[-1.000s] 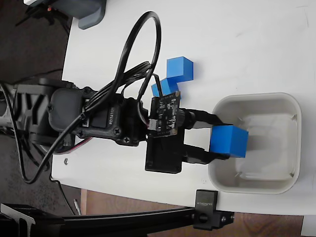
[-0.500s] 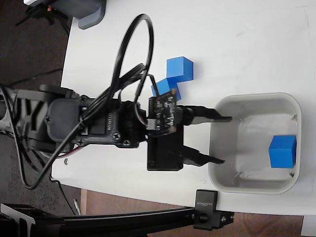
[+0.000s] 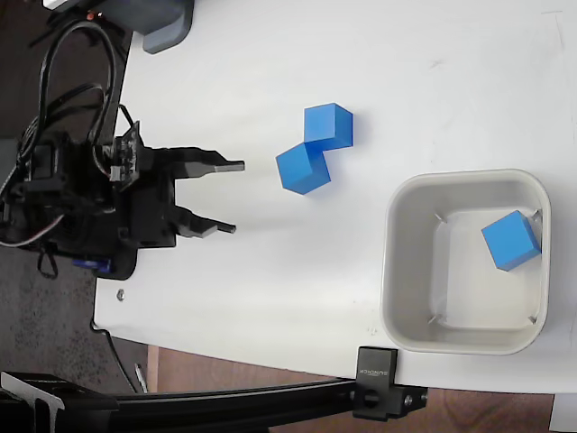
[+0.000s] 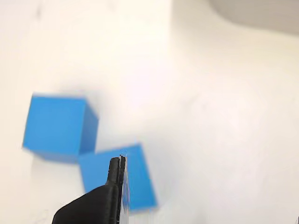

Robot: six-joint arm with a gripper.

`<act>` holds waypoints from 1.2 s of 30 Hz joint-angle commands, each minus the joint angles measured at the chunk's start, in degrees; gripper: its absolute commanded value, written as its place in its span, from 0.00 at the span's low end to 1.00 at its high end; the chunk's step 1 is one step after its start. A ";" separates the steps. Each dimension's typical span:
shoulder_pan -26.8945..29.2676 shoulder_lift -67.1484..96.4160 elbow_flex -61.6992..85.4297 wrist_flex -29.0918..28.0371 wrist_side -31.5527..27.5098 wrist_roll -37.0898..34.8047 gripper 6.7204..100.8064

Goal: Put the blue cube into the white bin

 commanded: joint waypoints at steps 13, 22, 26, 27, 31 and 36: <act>-8.70 36.56 22.15 7.03 16.79 3.52 0.99; -9.32 36.56 24.35 6.33 22.24 6.24 0.99; -8.79 36.56 25.66 5.98 23.29 7.21 0.99; -8.79 36.56 25.58 6.15 22.85 6.94 0.99; -8.96 36.56 25.58 6.15 21.18 6.06 0.99; -8.70 36.56 25.58 6.15 19.25 5.01 0.99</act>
